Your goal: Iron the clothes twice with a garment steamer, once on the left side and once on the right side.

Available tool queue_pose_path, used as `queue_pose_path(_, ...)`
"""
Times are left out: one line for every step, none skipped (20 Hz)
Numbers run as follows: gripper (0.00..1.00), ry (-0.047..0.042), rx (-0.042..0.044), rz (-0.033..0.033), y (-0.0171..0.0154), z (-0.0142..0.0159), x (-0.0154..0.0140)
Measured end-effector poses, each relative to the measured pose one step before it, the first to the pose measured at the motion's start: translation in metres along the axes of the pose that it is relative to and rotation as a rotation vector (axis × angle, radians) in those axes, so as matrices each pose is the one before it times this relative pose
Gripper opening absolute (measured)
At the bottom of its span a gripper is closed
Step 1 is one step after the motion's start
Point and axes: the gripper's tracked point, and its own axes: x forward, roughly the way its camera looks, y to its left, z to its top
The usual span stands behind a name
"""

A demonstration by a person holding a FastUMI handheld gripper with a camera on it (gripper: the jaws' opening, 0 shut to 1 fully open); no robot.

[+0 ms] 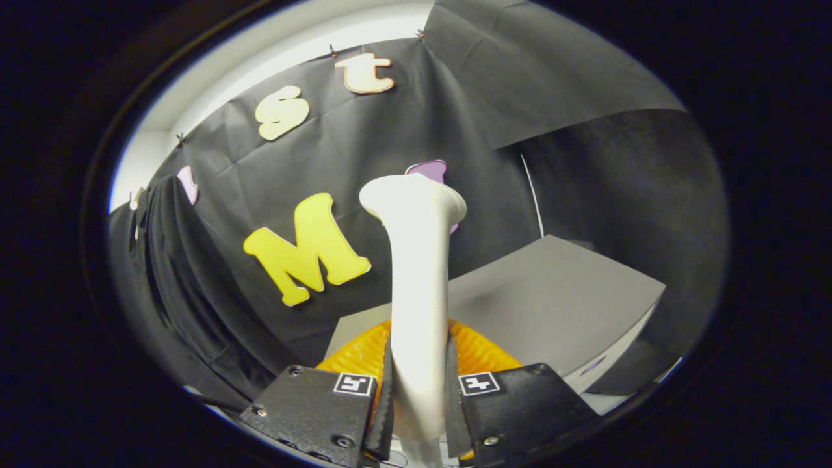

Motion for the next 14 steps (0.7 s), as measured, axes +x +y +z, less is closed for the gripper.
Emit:
queue_pose_path(0.35,-0.00234,-0.01202,0.00532,0.00586,-0.00593,-0.00879)
queue_pose_path(0.35,-0.00147,-0.01064,0.00804,0.00669,-0.00465,-0.00951)
queue_pose_path(0.35,-0.00212,-0.01007,0.007,0.00616,-0.00647,-0.0093)
queue_pose_path(0.35,-0.00293,-0.00427,0.00494,0.00638,-0.00419,-0.00961)
queue_pose_path(0.35,-0.00334,-0.00626,0.00359,0.00448,-0.00491,-0.00774)
queue_pose_path(0.35,-0.00373,0.00005,0.00173,0.00545,-0.00452,-0.00839)
queue_pose_path(0.35,-0.00144,-0.00083,-0.00008,0.00663,-0.00659,-0.00949)
queue_pose_path(0.35,0.00023,-0.00064,0.00193,0.00489,-0.00782,-0.01145)
queue_pose_path(0.35,0.0031,-0.00485,0.00949,0.00573,-0.00929,-0.01084)
queue_pose_path(0.35,0.00381,-0.00615,0.00699,0.00701,-0.00926,-0.01077)
queue_pose_path(0.35,0.00137,-0.0035,0.00509,0.00546,-0.00919,-0.01096)
queue_pose_path(0.35,-0.00061,0.00049,0.00242,0.00421,-0.00667,-0.00953)
queue_pose_path(0.35,-0.002,0.00024,0.00115,0.00501,-0.0058,-0.00762)
queue_pose_path(0.35,-0.0016,-0.00011,0.00074,0.00476,-0.00337,-0.00847)
